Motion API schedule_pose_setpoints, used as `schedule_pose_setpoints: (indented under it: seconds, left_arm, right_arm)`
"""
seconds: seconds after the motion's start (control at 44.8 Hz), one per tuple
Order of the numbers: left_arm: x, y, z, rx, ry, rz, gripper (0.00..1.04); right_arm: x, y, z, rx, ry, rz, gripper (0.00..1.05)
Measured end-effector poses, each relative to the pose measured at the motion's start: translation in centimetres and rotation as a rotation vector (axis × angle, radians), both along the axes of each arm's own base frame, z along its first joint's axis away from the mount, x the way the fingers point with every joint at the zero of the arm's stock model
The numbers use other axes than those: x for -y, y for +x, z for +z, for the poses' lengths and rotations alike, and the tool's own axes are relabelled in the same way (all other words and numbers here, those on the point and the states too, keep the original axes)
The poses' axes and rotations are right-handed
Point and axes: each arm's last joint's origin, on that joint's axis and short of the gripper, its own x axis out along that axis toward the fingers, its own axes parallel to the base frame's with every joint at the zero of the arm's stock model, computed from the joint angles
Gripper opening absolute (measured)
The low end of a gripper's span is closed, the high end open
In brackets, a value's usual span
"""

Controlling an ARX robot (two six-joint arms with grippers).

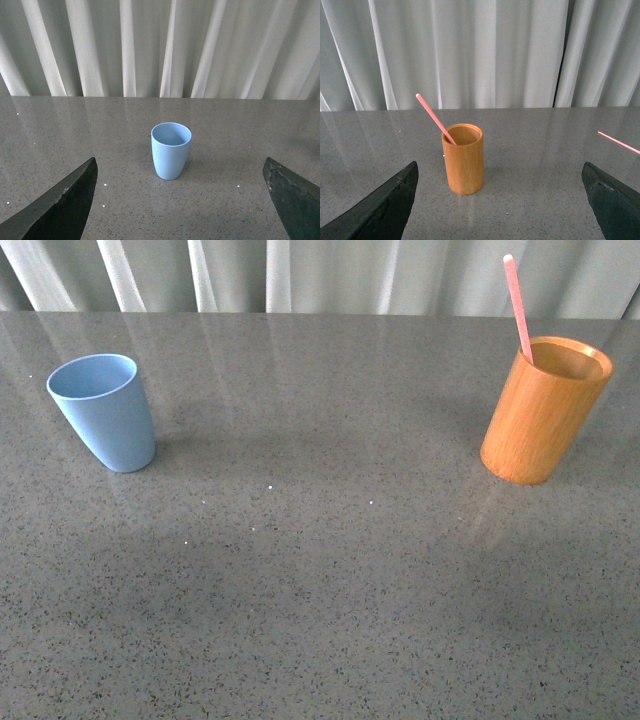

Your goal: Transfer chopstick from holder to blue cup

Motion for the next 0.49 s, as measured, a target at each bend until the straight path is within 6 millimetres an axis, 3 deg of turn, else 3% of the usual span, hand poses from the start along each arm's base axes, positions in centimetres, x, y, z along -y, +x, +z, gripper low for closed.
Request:
schedule_pose_setpoints:
  seconds: [0.491]
  left_arm:
    - [0.0,0.0,0.0,0.0,0.0,0.0,0.98]
  right_arm:
    - [0.0,0.0,0.01,0.0,0.0,0.0,0.95]
